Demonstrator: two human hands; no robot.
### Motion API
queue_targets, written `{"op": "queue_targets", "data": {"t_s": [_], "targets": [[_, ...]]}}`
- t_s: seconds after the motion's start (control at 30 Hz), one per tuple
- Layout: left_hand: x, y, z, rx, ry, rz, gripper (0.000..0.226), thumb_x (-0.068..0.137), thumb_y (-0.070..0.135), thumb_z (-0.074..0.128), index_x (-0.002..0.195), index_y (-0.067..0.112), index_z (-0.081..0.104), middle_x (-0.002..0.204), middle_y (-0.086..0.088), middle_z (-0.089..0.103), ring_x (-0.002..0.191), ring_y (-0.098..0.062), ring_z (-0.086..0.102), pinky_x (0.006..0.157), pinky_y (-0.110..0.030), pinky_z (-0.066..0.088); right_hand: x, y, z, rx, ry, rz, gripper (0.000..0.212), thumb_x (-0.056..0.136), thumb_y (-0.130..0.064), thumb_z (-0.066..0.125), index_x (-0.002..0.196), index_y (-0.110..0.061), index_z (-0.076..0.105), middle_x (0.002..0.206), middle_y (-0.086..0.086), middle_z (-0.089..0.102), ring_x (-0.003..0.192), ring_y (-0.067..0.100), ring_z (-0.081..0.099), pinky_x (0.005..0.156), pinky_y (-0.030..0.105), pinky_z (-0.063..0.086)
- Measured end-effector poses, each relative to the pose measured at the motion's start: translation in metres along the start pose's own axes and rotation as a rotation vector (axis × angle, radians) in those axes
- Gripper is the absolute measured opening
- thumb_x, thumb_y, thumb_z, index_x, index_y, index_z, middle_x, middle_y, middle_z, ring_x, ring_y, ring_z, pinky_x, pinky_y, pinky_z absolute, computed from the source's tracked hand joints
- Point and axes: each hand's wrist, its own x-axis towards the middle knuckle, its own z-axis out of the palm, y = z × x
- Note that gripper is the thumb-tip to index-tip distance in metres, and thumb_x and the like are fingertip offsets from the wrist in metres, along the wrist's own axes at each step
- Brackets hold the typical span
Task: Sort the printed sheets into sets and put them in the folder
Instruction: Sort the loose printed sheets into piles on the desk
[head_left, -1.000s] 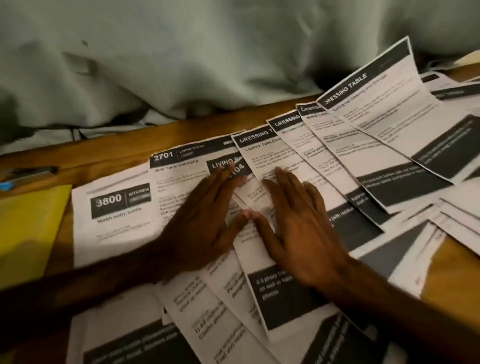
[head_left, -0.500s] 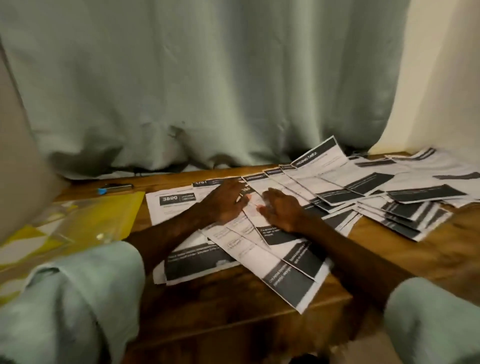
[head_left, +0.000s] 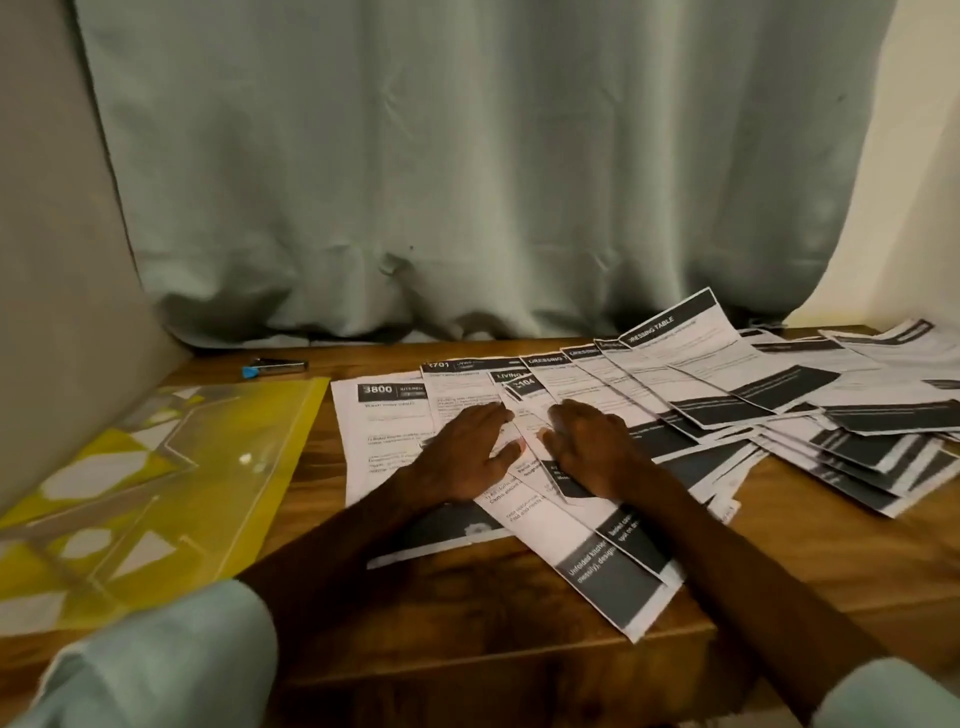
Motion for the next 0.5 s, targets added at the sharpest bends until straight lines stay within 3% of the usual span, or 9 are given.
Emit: {"op": "queue_targets", "data": {"t_s": [0.13, 0.33, 0.5], "targets": [[0.005, -0.004, 0.007, 0.010, -0.012, -0.016, 0.061, 0.104, 0.053, 0.040, 0.157, 0.023, 0.031, 0.167, 0.000, 0.024, 0.153, -0.019, 0.021, 0.126, -0.043, 0.018, 0.006, 0.002, 0.011, -0.039, 0.029, -0.028, 0.035, 0.106, -0.042, 0.038, 0.121, -0.014, 0.053, 0.122, 0.008, 0.057, 0.115, 0.027, 0.054, 0.099, 0.048, 0.043], [0.007, -0.003, 0.006, 0.022, -0.016, -0.025, 0.063, 0.103, 0.053, 0.041, 0.158, 0.023, 0.028, 0.168, 0.001, 0.021, 0.154, -0.019, 0.017, 0.126, -0.044, 0.018, 0.004, -0.002, 0.012, -0.016, 0.094, -0.071, 0.031, 0.105, -0.037, 0.044, 0.123, -0.015, 0.056, 0.118, 0.006, 0.062, 0.112, 0.025, 0.057, 0.098, 0.049, 0.046], [0.004, 0.000, 0.003, 0.058, 0.076, 0.038, 0.064, 0.103, 0.050, 0.046, 0.155, 0.015, 0.033, 0.161, -0.006, 0.034, 0.148, -0.022, 0.030, 0.122, -0.044, 0.028, 0.004, -0.008, 0.009, -0.039, 0.188, -0.134, 0.023, 0.099, -0.021, 0.056, 0.120, -0.012, 0.060, 0.118, 0.009, 0.065, 0.111, 0.027, 0.060, 0.094, 0.047, 0.051]]}}
